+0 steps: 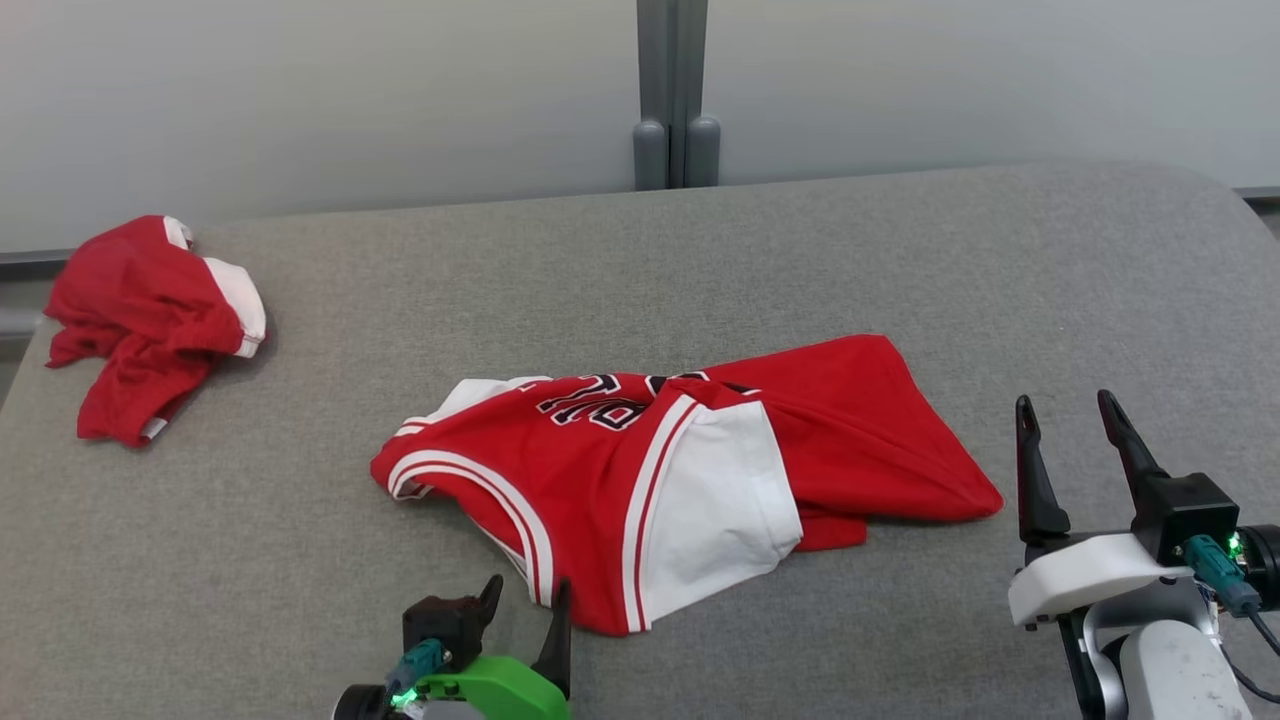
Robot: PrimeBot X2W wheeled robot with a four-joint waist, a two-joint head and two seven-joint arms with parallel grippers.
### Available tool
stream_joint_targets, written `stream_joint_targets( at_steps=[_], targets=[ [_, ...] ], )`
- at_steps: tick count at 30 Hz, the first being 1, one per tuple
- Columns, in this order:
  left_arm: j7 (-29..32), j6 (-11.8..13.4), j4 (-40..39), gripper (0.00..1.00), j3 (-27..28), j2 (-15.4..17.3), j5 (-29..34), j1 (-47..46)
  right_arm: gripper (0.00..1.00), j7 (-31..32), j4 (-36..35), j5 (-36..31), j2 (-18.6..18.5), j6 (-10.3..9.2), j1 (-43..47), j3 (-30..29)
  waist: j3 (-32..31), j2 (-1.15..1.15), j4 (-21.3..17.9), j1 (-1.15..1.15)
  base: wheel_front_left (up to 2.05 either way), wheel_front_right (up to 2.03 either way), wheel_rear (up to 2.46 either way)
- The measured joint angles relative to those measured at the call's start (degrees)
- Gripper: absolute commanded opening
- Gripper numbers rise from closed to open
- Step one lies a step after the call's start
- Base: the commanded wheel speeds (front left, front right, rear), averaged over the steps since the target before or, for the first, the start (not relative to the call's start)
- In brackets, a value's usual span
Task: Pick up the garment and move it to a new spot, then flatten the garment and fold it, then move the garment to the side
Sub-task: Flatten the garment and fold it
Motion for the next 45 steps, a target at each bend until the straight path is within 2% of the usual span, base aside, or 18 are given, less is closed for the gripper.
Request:
stream_joint_targets(
  at_steps=[7,10,11,12,13,14,20,24,29,36,40,41,42,44,45],
  targets=[
    [0.2,0.0,4.9,1.00,-4.6,-0.1,-5.2,-3.2,1.00,0.0,-1.0,0.8,0.0,0.00,-0.8,0.1,2.3,0.00,-2.2,0.00,0.00,0.00,0.00],
    [0.1,0.0,7.1,1.00,-7.6,-0.1,-5.4,-4.7,1.00,0.0,-1.3,1.0,0.0,0.00,-0.9,0.0,3.1,0.00,-2.8,0.00,0.00,0.00,0.00],
    [-0.1,0.0,7.6,0.93,-8.3,-0.1,-5.7,-5.2,1.00,0.0,-1.3,1.1,0.0,0.00,-0.9,0.0,3.3,0.00,-3.0,0.00,0.00,0.00,0.00],
    [-0.4,0.0,8.1,0.48,-8.9,-0.1,-6.1,-5.7,1.00,0.0,-1.4,1.1,0.0,0.00,-0.9,-0.1,3.5,0.00,-3.1,0.00,0.00,0.00,0.00],
    [-0.4,0.0,8.4,0.18,-9.3,-0.1,-6.5,-6.0,1.00,0.0,-1.4,1.1,0.0,0.00,-1.0,-0.1,3.5,0.00,-3.2,0.00,0.00,0.00,0.00],
    [-0.7,0.1,8.8,0.00,-9.9,-0.1,-6.8,-6.4,1.00,0.0,-1.3,1.2,0.0,0.00,-1.0,-0.3,3.6,0.00,-3.1,0.00,0.00,0.00,0.00],
    [-2.3,0.5,11.3,0.00,-12.3,-0.1,-6.7,-7.6,1.00,-0.1,-1.1,1.6,0.0,0.00,-1.0,-1.2,3.0,0.00,-2.0,0.00,0.00,0.00,0.00],
    [-3.4,0.8,9.9,0.00,-12.2,0.6,-5.6,-8.0,1.00,-0.3,-0.9,1.7,0.0,0.00,-0.8,-2.2,2.1,0.00,-0.9,0.00,0.00,0.00,0.00],
    [-3.8,2.7,4.0,0.00,-10.5,5.3,-5.4,-6.3,1.00,-0.4,-0.6,1.7,0.0,0.00,0.2,-3.5,0.7,0.00,0.6,0.00,0.00,0.00,0.00],
    [0.2,6.8,-4.4,0.00,-7.4,12.9,-6.5,-1.2,1.00,-0.5,-0.3,1.7,0.0,0.00,1.0,-4.5,-0.8,0.00,2.1,0.00,0.00,0.00,0.00],
    [1.9,7.9,-5.9,0.00,-5.9,15.5,-7.6,-0.6,1.00,-0.6,0.0,1.7,0.0,0.00,1.1,-4.2,-1.2,0.00,2.0,0.00,0.00,0.00,0.00],
    [2.1,8.0,-5.9,0.05,-5.7,15.7,-7.7,-0.6,1.00,-0.6,0.0,1.7,0.0,0.00,1.1,-4.0,-1.2,0.00,1.9,0.00,0.00,0.00,0.00],
    [2.2,8.3,-5.7,0.30,-5.5,15.8,-7.8,-0.7,1.00,-0.6,0.1,1.7,0.1,0.00,1.1,-3.7,-1.2,0.00,1.7,0.00,0.00,0.00,0.00],
    [2.2,8.6,-5.1,1.00,-5.5,16.1,-7.6,-1.1,1.00,-0.6,0.1,1.7,0.1,0.00,1.1,-3.4,-1.3,0.00,1.4,0.00,0.00,0.00,0.00],
    [2.2,8.7,-4.7,1.00,-5.4,16.2,-7.6,-1.4,1.00,-0.6,0.1,1.8,0.1,0.00,1.1,-3.3,-1.3,0.00,1.2,0.00,0.00,0.00,0.00]
  ],
)
